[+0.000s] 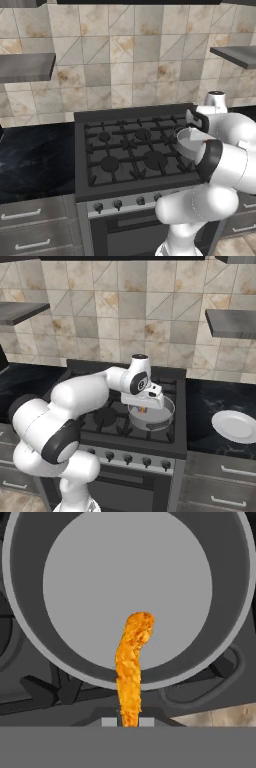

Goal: Retrieve the frozen meat and place it in the pot on a burner. Then turn the burner on.

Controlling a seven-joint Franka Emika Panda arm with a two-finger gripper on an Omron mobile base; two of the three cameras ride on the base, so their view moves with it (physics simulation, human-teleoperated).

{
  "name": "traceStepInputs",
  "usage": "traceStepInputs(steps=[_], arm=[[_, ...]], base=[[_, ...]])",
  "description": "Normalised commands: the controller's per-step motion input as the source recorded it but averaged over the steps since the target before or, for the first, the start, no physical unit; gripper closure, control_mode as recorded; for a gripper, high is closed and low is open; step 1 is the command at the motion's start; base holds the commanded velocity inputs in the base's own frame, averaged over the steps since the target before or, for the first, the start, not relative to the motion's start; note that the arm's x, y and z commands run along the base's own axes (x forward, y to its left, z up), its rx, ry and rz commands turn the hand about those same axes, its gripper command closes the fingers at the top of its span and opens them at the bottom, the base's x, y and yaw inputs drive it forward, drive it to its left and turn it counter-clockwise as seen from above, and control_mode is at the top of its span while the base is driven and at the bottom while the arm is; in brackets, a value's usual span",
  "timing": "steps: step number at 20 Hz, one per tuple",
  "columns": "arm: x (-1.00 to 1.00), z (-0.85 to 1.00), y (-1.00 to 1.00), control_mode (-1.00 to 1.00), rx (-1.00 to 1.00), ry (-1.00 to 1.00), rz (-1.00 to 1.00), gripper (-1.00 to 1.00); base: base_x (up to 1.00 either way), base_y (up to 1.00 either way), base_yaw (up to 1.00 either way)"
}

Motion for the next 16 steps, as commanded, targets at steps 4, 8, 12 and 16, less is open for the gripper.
traceStepInputs(steps=[4,8,12,16], arm=[[0.19,-0.01,0.00,-1.00,0.00,0.00,0.00,1.00],[0.17,-0.02,0.00,-1.00,0.00,0.00,0.00,1.00],[0.16,-0.13,0.00,-1.00,0.00,-0.02,0.00,1.00],[0.05,-0.20,0.00,-1.00,0.00,0.00,0.00,1.00]], base=[[0.00,0.00,0.00],[0.00,0.00,0.00],[0.00,0.00,0.00],[0.00,0.00,0.00]])
